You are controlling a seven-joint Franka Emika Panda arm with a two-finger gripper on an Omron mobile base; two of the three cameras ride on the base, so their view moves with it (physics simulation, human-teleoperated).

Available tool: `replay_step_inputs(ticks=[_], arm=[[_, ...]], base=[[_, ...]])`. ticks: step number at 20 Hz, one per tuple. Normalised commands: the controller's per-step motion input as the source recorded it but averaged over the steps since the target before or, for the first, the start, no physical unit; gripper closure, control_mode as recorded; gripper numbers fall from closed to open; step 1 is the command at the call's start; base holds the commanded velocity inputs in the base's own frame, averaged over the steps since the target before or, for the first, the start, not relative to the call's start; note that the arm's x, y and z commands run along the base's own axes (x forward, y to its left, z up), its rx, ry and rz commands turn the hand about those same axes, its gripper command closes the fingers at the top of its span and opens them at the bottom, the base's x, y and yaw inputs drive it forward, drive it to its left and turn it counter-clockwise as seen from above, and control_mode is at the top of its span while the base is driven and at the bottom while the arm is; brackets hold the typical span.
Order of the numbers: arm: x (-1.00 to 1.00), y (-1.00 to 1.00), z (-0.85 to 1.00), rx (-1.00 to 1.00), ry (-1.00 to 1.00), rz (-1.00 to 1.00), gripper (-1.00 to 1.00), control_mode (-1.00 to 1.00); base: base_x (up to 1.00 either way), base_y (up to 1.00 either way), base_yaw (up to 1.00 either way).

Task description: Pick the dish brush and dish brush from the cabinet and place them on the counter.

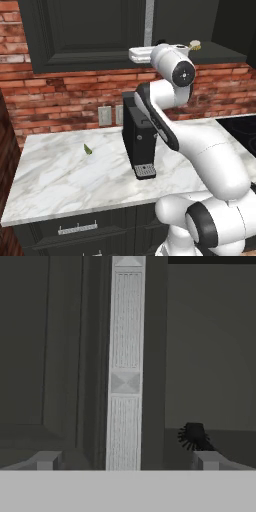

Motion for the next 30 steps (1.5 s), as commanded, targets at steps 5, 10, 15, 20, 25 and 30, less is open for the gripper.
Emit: replay_step_inputs(ticks=[5, 10, 15, 20, 25, 30], arm=[[0.36, 0.05, -0.02, 0.00, 0.02, 0.00, -1.00, -1.00], [0.37, 0.07, -0.03, 0.00, 0.02, 0.00, -1.00, -1.00], [0.38, 0.07, -0.02, 0.00, 0.02, 0.00, -1.00, -1.00], [0.37, 0.08, -0.02, 0.00, 0.02, 0.00, -1.00, -1.00], [0.34, 0.10, -0.02, 0.00, 0.03, 0.00, 1.00, -1.00], [0.25, 0.07, 0.00, 0.00, 0.01, 0.00, 1.00, -1.00]], base=[[0.00, 0.00, 0.00], [0.00, 0.00, 0.00], [0.00, 0.00, 0.00], [0.00, 0.00, 0.00], [0.00, 0.00, 0.00], [0.00, 0.00, 0.00]])
